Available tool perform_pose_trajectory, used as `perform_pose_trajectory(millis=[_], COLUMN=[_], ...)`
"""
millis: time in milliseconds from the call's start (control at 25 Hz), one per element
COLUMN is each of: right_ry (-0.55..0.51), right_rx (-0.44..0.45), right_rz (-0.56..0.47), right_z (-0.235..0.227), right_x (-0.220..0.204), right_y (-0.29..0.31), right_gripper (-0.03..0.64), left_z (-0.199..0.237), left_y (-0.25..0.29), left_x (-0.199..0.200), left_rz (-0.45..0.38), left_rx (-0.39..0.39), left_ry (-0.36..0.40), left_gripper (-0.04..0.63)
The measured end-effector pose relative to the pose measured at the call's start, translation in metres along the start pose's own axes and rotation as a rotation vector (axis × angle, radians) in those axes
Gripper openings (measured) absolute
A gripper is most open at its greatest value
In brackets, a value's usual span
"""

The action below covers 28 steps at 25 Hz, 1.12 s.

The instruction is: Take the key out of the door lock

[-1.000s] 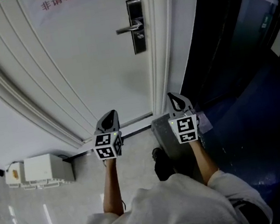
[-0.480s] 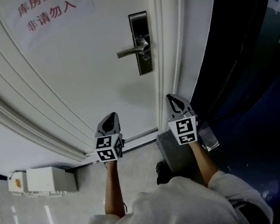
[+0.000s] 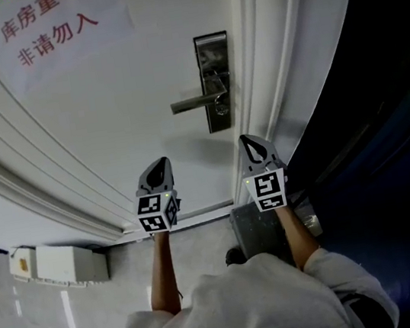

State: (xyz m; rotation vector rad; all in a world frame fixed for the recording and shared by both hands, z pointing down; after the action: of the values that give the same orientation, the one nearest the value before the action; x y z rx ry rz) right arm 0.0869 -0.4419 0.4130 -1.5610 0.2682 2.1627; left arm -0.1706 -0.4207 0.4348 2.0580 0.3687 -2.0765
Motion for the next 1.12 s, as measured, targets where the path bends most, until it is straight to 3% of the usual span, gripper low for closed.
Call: perform_pose_trajectory(millis=[560, 1120], right_ry=[0.021, -0.05], right_rx=[0.059, -0.003], right_rz=[0.012, 0.037], right_z=[-0.007, 0.012], right_x=[-0.023, -0.013], right_y=[0.04, 0.042], right_gripper=[0.023, 0.023], left_z=[0.007, 0.028], left_y=[0.036, 0.041], left_x=[-0.013, -0.01], left_rz=[0.035, 0.028], left_rx=[0.02, -0.055], left_ry=[0.013, 0.007], left_gripper=[0.018, 0.018])
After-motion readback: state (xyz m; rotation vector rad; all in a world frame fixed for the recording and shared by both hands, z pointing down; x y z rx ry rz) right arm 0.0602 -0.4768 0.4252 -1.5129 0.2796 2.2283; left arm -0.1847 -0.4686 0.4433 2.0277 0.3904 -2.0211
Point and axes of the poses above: the fingertips, and each gripper's own axes: y forward along the fingers, z to its left, x out of its top, the point moved 7 cm from there along -y, backward along the fingers, and after that the axes turned 8 degrees about -z, right-handed, at the moved point
